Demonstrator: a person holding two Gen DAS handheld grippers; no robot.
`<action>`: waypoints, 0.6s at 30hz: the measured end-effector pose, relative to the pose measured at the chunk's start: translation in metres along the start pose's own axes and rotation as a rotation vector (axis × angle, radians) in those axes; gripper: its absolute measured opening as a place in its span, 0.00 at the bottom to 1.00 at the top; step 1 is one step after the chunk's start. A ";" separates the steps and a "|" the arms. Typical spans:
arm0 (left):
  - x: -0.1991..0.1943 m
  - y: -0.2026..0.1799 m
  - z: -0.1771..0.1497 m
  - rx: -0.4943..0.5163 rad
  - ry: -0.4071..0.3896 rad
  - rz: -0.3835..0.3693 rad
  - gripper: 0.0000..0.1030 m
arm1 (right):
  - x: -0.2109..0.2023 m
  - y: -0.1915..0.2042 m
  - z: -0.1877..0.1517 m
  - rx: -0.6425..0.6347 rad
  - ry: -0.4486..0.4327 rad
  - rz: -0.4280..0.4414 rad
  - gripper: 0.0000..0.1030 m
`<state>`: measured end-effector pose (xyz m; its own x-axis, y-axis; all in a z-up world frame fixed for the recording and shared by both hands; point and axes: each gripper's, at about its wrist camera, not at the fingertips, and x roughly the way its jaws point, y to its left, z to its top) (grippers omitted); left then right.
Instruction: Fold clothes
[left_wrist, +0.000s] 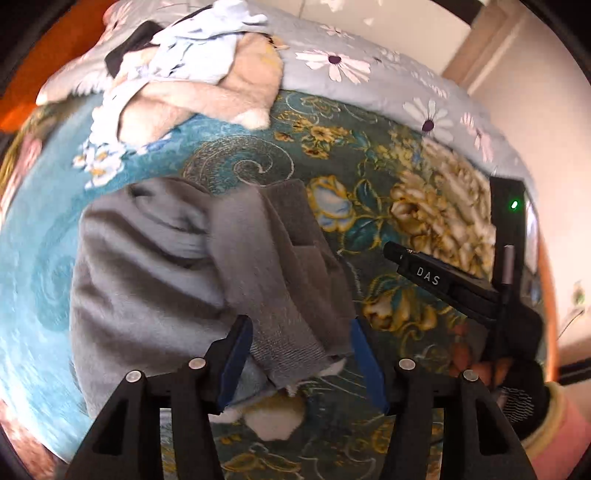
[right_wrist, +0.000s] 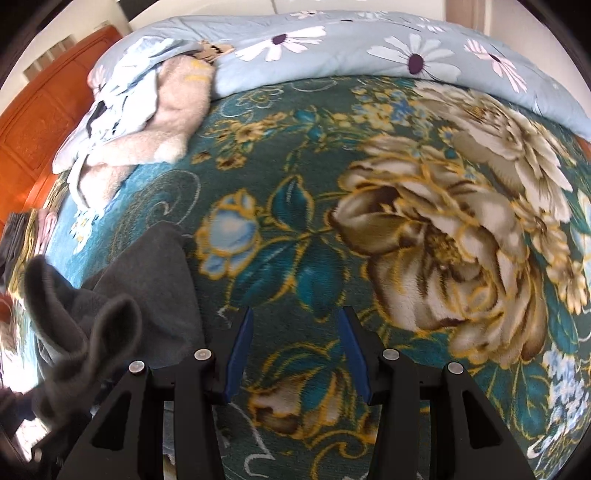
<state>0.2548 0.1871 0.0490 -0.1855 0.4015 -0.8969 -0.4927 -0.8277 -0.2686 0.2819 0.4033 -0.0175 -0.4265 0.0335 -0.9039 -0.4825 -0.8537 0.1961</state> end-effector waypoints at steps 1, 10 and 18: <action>-0.008 0.008 -0.003 -0.025 -0.019 -0.018 0.58 | -0.001 -0.002 0.001 0.009 -0.003 -0.001 0.48; -0.029 0.129 -0.033 -0.437 -0.085 0.199 0.59 | -0.008 0.013 0.002 -0.029 0.060 0.350 0.48; 0.009 0.187 -0.088 -0.704 0.067 0.079 0.64 | 0.007 0.068 0.008 -0.094 0.109 0.554 0.59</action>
<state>0.2356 0.0012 -0.0403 -0.1342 0.3238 -0.9366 0.1907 -0.9190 -0.3451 0.2400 0.3500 -0.0073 -0.5125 -0.4821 -0.7105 -0.1370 -0.7710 0.6220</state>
